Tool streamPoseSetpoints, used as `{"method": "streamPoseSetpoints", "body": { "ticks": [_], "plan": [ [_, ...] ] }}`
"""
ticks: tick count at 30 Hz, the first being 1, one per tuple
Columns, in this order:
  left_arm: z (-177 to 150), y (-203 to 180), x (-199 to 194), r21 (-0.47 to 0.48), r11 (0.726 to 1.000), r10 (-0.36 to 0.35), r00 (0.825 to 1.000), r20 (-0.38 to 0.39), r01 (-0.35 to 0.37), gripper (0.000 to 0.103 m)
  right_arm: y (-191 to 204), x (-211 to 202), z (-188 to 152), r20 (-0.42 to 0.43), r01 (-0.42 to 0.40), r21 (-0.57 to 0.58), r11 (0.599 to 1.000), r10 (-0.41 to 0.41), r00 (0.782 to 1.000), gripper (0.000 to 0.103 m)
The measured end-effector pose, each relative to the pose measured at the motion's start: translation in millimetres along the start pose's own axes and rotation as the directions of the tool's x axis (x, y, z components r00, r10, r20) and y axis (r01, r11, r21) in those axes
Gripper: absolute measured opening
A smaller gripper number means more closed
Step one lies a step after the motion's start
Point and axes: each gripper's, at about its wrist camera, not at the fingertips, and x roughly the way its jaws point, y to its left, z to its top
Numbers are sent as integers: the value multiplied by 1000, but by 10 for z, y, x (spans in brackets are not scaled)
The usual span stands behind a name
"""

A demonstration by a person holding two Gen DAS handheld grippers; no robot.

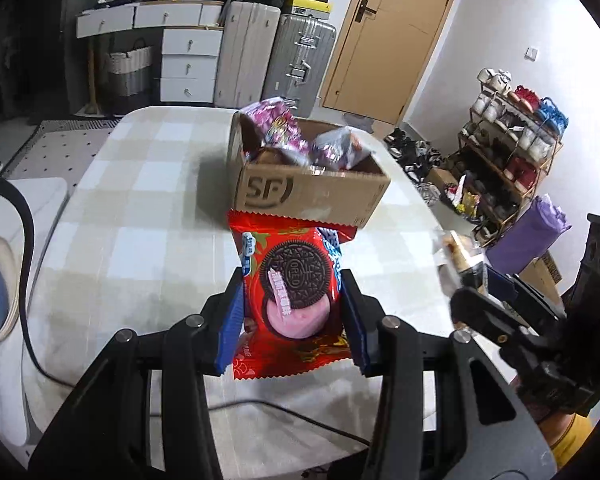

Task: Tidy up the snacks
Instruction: 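Lift the Oreo packet and cracker pack and carry them over the box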

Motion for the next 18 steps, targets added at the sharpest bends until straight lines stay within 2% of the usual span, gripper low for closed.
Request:
{"method": "streamPoseSetpoints", "body": {
  "ticks": [5, 9, 15, 18],
  "plan": [
    [467, 99, 179, -4, 1000, -7, 1000, -14, 7, 41, -113, 28, 370, 24, 26, -16, 1000, -26, 999, 64],
    [885, 204, 467, -14, 1000, 11, 999, -51, -12, 41, -271, 187, 683, 23, 55, -25, 998, -54, 998, 64],
    [1385, 146, 956, 35, 999, 34, 995, -91, -31, 41, -491, 652, 1111, -9, 103, -70, 992, -104, 994, 64],
    [1577, 112, 1276, 27, 1000, 19, 992, -125, -16, 41, -591, 954, 1287, -41, 136, -107, 985, -141, 989, 64]
  ]
}}
